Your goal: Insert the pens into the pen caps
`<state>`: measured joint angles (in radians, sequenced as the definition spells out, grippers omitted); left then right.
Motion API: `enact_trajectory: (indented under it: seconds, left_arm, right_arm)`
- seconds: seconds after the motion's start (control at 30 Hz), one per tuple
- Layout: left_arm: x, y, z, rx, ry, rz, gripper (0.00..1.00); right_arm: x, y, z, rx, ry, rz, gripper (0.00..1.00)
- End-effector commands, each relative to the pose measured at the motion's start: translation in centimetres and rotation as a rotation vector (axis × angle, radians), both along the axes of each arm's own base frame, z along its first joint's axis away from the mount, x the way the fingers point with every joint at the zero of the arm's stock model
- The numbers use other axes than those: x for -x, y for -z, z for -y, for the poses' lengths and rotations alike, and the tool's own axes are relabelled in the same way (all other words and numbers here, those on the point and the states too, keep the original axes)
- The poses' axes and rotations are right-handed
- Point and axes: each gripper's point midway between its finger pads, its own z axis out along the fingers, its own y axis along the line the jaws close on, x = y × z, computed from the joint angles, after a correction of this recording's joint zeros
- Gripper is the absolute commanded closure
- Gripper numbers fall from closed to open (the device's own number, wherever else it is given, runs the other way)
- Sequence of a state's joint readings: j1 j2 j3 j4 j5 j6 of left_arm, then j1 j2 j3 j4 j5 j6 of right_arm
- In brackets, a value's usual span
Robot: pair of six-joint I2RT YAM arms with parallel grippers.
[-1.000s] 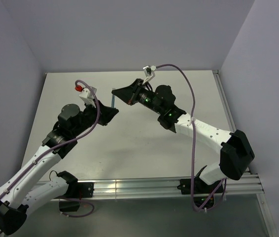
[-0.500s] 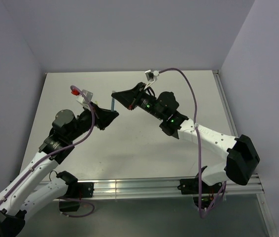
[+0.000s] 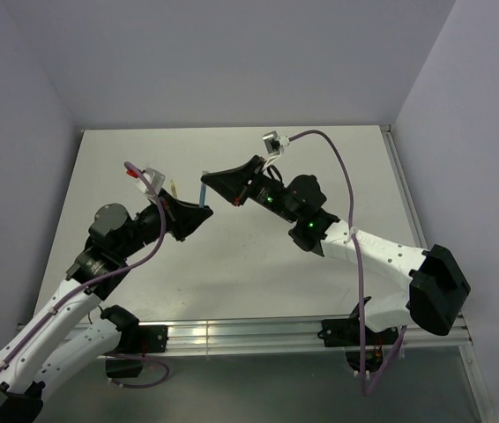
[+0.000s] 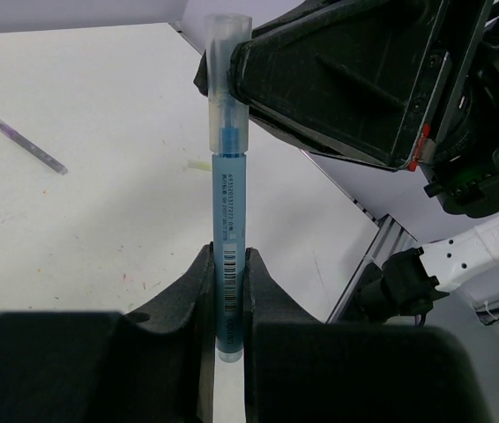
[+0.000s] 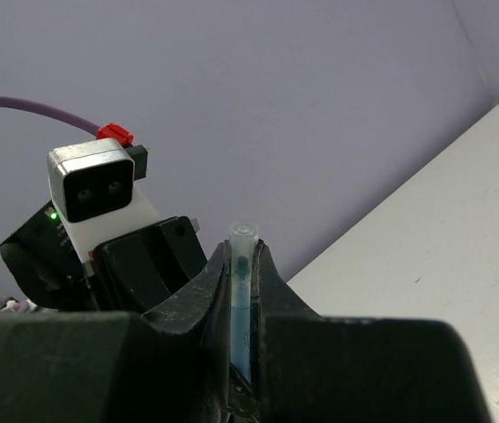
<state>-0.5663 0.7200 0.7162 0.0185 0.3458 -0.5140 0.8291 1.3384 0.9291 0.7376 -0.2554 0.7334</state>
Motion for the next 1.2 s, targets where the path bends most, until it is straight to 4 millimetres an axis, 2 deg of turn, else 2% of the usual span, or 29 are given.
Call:
enact_trajectory:
  seconds: [0.0,0.33,1.17]
  left_arm:
    - [0.4,-6.2,-0.8,0.119,-0.024,0.211,1.0]
    - [0.5,-6.6,-1.5,0.12,-0.055,0.246,1.0]
    - [0.3,-7.4,-2.3,0.137,-0.094,0.274,1.0]
  right_arm:
    - [2.0,2.8,-0.5,0.085,-0.073,0.005,1.0]
    - [3.8,3.9,-1.2,0.075,-0.14,-0.02,1.0]
    - [7.9,9.4,-2.7,0.163,-0.28,-0.089,1.0]
